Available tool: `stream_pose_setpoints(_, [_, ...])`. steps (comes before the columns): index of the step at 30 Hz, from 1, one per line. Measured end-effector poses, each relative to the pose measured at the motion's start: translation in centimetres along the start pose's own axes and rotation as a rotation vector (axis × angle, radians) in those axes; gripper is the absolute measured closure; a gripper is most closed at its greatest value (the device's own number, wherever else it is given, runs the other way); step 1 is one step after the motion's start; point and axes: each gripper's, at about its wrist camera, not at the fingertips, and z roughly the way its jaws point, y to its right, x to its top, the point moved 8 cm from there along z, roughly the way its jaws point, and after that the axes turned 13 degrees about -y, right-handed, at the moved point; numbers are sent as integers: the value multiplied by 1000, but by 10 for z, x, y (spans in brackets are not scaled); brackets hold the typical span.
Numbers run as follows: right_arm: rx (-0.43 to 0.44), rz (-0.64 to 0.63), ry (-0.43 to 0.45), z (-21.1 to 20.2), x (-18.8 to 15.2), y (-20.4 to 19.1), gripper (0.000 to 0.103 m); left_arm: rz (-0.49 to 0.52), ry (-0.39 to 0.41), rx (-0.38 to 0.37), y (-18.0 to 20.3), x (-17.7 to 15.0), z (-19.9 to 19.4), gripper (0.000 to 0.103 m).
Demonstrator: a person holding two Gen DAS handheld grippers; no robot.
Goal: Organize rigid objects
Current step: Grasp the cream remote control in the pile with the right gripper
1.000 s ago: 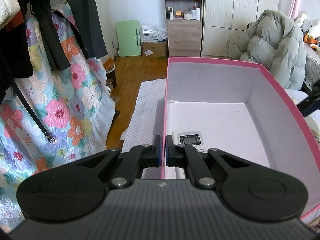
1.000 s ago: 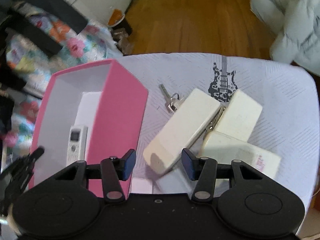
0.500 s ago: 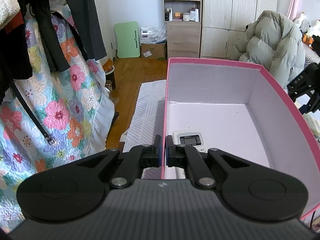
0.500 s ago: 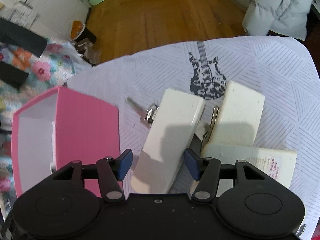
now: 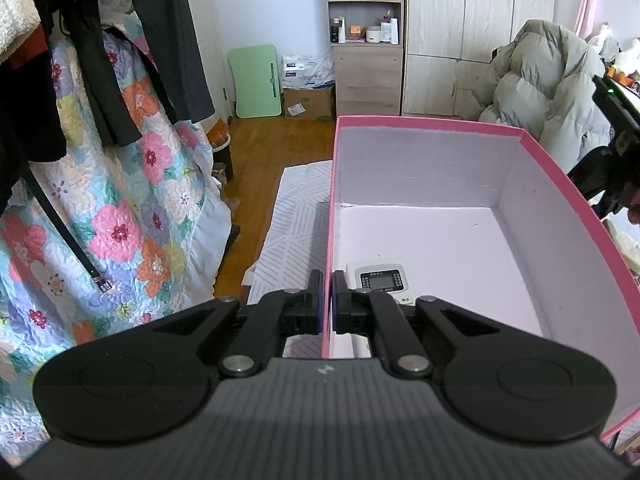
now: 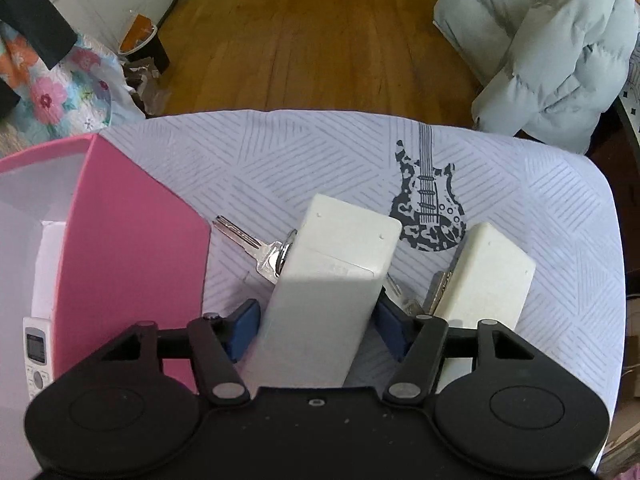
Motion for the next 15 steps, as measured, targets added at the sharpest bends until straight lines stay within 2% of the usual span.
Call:
stream_pose_setpoints(4, [99, 67, -49, -4, -6, 15, 39, 0, 2, 4, 1, 0, 0, 99])
stream_pose_setpoints(6, [110, 69, -54, -4, -5, 17, 39, 3, 2, 6, 2, 0, 0, 99])
stream_pose_setpoints(10, [71, 49, -65, -3, 0, 13, 36, 5, 4, 15, 3, 0, 0, 99])
stream_pose_setpoints(12, [7, -13, -37, -1, 1, 4, 30, 6, 3, 13, 4, 0, 0, 99])
stream_pose_setpoints(14, [-106, -104, 20, 1, 0, -7, 30, 6, 5, 29, 3, 0, 0, 99])
stream_pose_setpoints(15, [-96, -92, 36, -1, -2, -7, 32, 7, 7, 31, 3, 0, 0, 99])
